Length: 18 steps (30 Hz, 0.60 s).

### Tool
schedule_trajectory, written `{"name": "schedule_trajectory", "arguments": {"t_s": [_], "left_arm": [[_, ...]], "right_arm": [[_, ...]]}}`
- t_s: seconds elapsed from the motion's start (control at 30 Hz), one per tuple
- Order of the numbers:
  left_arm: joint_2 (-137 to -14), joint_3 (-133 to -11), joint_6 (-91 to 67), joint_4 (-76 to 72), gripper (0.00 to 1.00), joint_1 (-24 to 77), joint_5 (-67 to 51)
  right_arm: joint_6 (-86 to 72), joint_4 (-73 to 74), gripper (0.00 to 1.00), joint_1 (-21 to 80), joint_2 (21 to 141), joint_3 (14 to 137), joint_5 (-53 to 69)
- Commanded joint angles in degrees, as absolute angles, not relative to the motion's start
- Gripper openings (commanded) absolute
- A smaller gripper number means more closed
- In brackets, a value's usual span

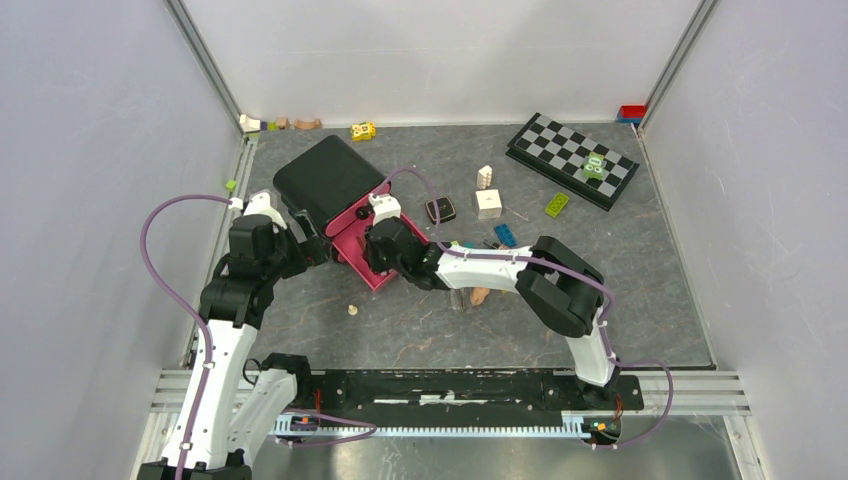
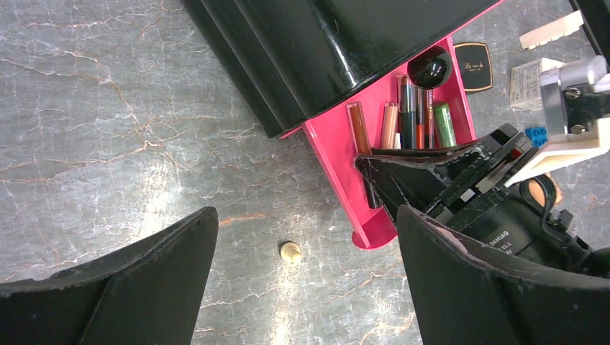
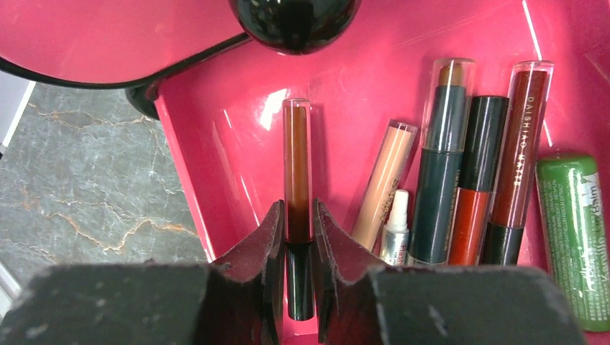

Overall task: Organize the makeup
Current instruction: Place the makeup in the drawer.

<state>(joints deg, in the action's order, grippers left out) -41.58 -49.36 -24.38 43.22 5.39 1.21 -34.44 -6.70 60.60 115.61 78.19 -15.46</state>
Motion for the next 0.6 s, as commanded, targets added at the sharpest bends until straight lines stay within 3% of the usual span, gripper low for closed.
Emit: {"name": "schedule_trajectory", "arguments": {"t_s": [0.0, 0.37, 0.57], "left_arm": [[-41.3, -49.57, -23.82, 41.81, 1.0, 5.57, 1.07], [-41.47, -49.66, -23.82, 41.84, 1.0, 5.58, 1.14], [-41.42, -49.66, -23.82, 41.79, 1.0, 5.57, 1.14]], "right_arm": [[-33.65, -8.45, 0.22, 60.58, 116.7, 80.36, -16.38], [-32.88, -7.97, 0.32, 60.56, 116.33, 80.64, -16.22], [-31.33, -6.86, 0.33, 60.58, 113.27, 81.3, -17.06]]}}
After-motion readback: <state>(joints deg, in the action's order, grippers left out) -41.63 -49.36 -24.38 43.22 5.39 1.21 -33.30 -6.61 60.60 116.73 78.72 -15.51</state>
